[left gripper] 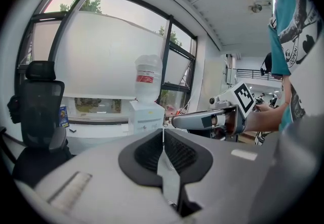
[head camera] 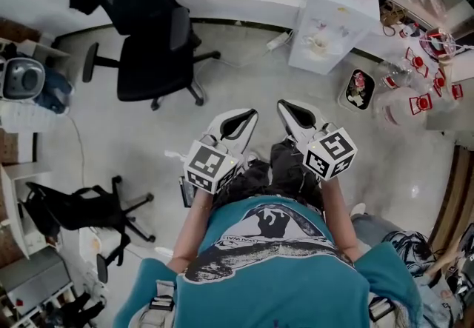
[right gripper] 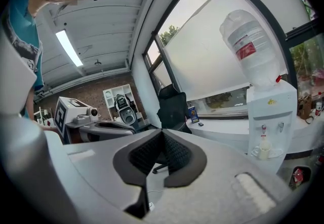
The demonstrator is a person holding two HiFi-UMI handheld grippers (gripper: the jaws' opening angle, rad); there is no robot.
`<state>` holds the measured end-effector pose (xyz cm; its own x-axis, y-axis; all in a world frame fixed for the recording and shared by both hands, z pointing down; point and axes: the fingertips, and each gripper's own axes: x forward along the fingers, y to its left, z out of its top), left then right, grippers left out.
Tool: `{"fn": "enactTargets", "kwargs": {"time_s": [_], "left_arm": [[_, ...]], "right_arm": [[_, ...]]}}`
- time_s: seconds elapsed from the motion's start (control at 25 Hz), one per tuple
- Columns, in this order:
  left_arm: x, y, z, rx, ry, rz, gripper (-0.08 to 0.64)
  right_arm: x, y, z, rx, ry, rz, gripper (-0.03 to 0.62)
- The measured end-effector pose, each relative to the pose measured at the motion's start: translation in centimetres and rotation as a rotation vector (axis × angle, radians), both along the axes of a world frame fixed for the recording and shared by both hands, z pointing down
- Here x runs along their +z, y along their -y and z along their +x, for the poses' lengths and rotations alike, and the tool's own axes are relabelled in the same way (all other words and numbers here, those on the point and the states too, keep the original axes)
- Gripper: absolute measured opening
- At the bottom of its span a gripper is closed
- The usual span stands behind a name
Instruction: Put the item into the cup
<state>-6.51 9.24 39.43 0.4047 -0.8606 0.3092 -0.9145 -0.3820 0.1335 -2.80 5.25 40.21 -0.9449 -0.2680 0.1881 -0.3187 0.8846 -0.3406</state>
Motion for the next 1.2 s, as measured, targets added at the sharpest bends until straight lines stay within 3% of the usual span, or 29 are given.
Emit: {"fn": "enactTargets", "kwargs": {"time_s": [0.48,1.0,1.2], "left_arm": [[-0.8,-2.0,-0.3,0.01,0.0,0.055,0.018],[-0.5,-3.1,0.7,0.029,0.014,0.065,0.018],[-0.3,-2.9,0.4,0.032,-0.014,0.062,0.018]], "right_arm": [[-0.7,-3.2,-0.4,-0.033,-0.014,0.049,0.0],[-0.6,-5.4,-0.9,-0.104,-0.029,0.071,0.0],[-0.6,-5.6,-1.4,-0.119,-0.035,0.082,0.0]]}}
